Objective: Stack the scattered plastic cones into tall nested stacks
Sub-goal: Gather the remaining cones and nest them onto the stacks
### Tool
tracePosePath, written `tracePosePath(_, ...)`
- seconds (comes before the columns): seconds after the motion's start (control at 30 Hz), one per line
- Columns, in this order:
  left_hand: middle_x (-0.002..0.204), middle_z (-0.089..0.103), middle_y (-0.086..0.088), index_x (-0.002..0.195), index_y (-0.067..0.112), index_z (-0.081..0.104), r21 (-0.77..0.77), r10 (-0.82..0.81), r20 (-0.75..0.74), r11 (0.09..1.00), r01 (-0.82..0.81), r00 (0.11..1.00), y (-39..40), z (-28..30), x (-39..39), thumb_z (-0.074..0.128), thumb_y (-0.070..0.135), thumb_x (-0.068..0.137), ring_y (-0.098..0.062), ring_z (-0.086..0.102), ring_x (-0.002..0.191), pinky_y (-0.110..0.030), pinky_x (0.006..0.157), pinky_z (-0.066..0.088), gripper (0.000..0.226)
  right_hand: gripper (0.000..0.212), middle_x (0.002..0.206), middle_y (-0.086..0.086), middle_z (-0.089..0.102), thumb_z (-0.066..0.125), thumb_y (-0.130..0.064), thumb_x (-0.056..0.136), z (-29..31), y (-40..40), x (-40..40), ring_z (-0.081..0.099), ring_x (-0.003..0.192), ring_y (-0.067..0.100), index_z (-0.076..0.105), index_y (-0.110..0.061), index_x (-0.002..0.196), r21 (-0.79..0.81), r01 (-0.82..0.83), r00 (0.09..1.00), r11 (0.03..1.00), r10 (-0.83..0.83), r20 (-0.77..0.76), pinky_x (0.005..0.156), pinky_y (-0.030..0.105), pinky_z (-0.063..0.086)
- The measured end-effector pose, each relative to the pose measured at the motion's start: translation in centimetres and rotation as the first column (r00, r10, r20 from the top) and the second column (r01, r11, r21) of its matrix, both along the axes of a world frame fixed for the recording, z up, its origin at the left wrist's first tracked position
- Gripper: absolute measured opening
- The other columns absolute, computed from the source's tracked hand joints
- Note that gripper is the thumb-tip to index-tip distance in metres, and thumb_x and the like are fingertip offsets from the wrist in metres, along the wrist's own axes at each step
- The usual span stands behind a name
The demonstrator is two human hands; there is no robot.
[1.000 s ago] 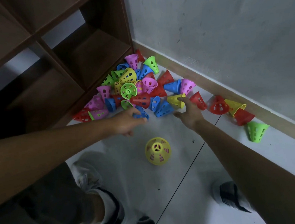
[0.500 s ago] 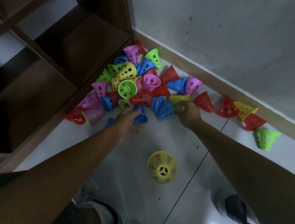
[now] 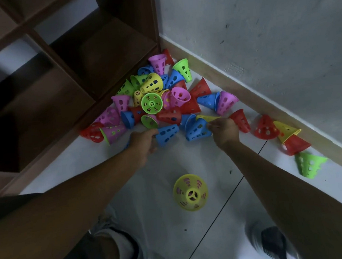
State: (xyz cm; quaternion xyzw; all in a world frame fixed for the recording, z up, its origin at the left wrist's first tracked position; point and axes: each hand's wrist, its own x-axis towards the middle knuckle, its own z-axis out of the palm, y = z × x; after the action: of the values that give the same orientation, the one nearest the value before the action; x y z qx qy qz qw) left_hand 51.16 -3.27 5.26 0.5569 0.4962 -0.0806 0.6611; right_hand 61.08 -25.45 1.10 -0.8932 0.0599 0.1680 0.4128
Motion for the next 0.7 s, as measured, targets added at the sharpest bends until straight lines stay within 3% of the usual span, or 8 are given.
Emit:
tracePosePath(0.17,0.1,0.071,-0.014,0.096,0.009,0.067,0.089,-0.18,0.064,0.981,0.174,0.982,-0.1,2.9,-0.5,0.071,0.018,0.089,-0.021,0.063,0.074,-0.029,0.06,0.047,0.012,0.02,0.095,0.009,0.072,0.07,-0.022,0.091,1.3,-0.4,-0.2,0.066,0.091,0.022,0.075,-0.006,0.101,0.135,0.12,0.992,0.984,-0.113,-0.057,0.087,0.035,0.053)
tracePosePath(0.27,0.099,0.07,-0.011,0.083,0.006,0.064,0.092,-0.263,0.124,0.963,0.253,0.957,-0.3,6.0,-0.7,0.071,0.012,0.09,-0.018,0.068,0.082,-0.021,0.06,0.056,0.011,0.011,0.083,0.006,0.069,0.07,-0.024,0.09,2.3,-0.9,-0.5,0.062,0.08,0.021,0.073,-0.016,0.084,0.203,0.169,0.984,0.964,-0.154,-0.088,0.079,0.038,0.052)
tracePosePath(0.37,0.098,0.072,-0.005,0.083,0.005,0.063,0.067,-0.369,0.192,0.929,0.363,0.909,-0.5,9.5,-1.3,0.072,0.011,0.088,-0.018,0.071,0.088,-0.019,0.064,0.057,0.012,0.02,0.084,0.007,0.07,0.069,-0.024,0.09,3.2,-1.5,-1.0,0.067,0.085,0.026,0.066,-0.023,0.071,0.254,0.195,0.978,0.947,-0.168,-0.124,0.082,0.044,0.055)
tracePosePath(0.5,0.087,0.075,0.007,0.081,0.019,0.071,0.007,-0.492,0.244,0.862,0.506,0.835,-1.1,14.2,-2.3,0.072,0.02,0.088,-0.004,0.07,0.082,-0.016,0.065,0.053,0.007,0.02,0.092,0.011,0.068,0.064,-0.019,0.095,5.3,-2.1,-2.1,0.065,0.083,0.023,0.063,-0.02,0.075,0.341,0.214,0.974,0.915,-0.171,-0.151,0.065,0.034,0.051)
tracePosePath(0.63,0.091,0.075,0.002,0.072,0.023,0.079,-0.181,-0.574,0.273,0.758,0.627,0.772,-1.4,18.0,-3.1,0.074,0.041,0.07,-0.009,0.07,0.084,-0.025,0.082,0.05,0.019,0.014,0.097,0.006,0.068,0.06,-0.02,0.097,6.5,-2.8,-3.0,0.065,0.078,0.012,0.063,-0.015,0.084,0.397,0.227,0.968,0.889,-0.162,-0.192,0.061,0.026,0.049)
tracePosePath(0.7,0.088,0.076,-0.002,0.067,0.019,0.08,-0.221,-0.554,0.303,0.75,0.623,0.775,-1.5,19.1,-3.5,0.082,0.04,0.055,-0.012,0.073,0.081,-0.027,0.072,0.057,0.024,0.011,0.097,0.005,0.068,0.06,-0.019,0.097,7.1,-3.3,-3.5,0.066,0.077,0.011,0.064,-0.011,0.091,0.42,0.232,0.967,0.877,-0.161,-0.198,0.062,0.026,0.049)
